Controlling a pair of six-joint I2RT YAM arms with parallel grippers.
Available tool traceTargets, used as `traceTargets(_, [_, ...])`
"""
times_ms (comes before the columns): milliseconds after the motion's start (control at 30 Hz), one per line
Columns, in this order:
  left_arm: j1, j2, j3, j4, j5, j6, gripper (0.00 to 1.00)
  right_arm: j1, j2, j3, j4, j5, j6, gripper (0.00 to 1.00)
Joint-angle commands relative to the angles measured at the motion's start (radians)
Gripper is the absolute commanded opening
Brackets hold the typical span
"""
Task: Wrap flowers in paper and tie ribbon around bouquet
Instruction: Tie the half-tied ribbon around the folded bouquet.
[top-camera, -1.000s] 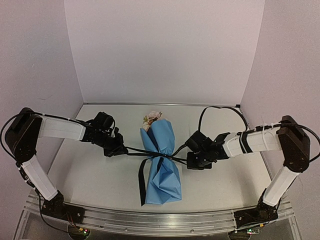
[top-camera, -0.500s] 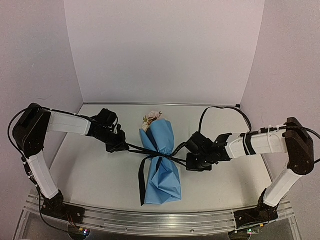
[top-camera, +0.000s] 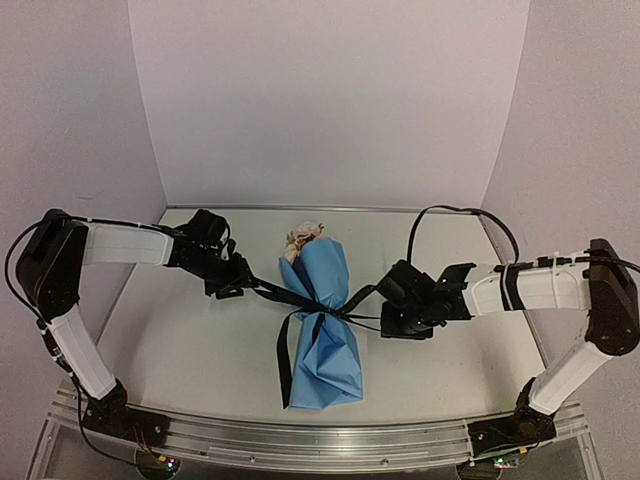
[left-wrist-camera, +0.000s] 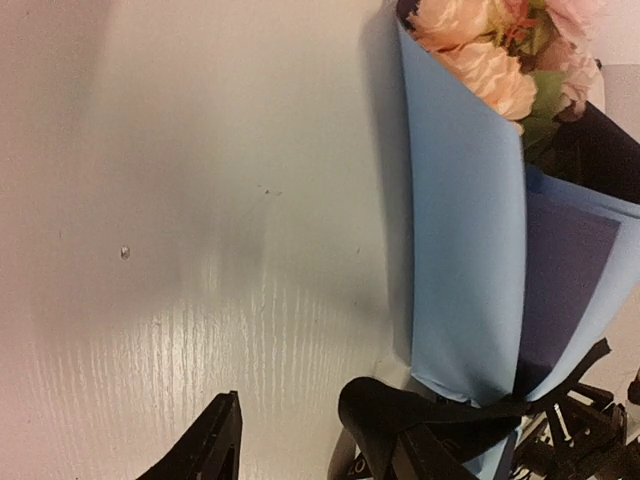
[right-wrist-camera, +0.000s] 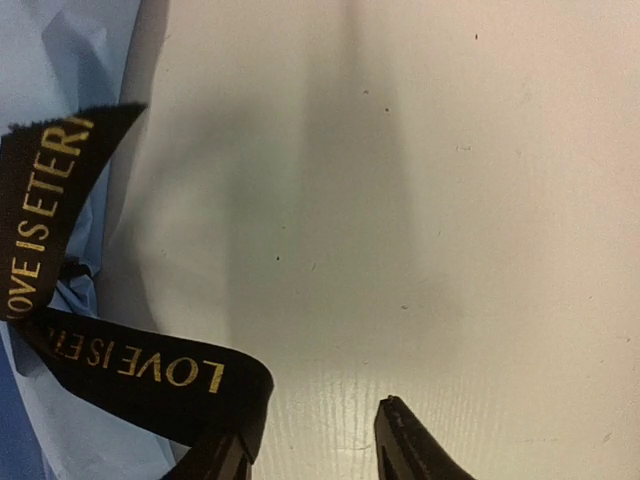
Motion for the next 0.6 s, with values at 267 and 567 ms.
traceTargets(267, [0.007,-0.231,-0.008,-0.016,-0.118,0.013,1.0,-0.008,-0.165,0.058,-0.103,0.115,-0.039,0.83])
traceTargets(567, [0.0,-0.334,-0.016,0.07,-0.084,0.051,1.0,-0.011,-0.221,0.083,-0.107,0.092,-0.06,0.98])
